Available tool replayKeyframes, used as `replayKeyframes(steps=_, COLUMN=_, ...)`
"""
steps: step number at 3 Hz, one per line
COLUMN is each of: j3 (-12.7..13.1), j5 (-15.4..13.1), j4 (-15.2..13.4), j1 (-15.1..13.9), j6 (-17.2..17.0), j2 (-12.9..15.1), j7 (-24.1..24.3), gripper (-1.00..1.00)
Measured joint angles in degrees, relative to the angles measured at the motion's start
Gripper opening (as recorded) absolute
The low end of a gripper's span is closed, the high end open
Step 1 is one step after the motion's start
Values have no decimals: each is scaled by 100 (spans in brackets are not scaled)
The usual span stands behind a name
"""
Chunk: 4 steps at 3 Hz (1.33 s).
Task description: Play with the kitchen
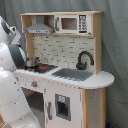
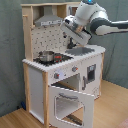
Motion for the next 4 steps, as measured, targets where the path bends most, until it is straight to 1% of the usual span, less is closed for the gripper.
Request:
replayKeyframes(steps=1, j3=375, j5=16, j4=3, j1=-334, j6=-227, j2=299, j7=-190, gripper=100)
replayKeyframes(steps=2, j3=683, j5=155, j4=3, j1=-692, j6=-387, j2=445, j7=-431, gripper=100)
replayKeyframes(steps=3, j3=956, j5=441, j4=2, j1=-1130, j6=-427, j2=419, j7=-767, gripper=100)
replayKeyframes(steps=4, j3=1214, j5=628, j4=3, j1=-1533, j6=-440, j2=370, j7=-1043, gripper=100)
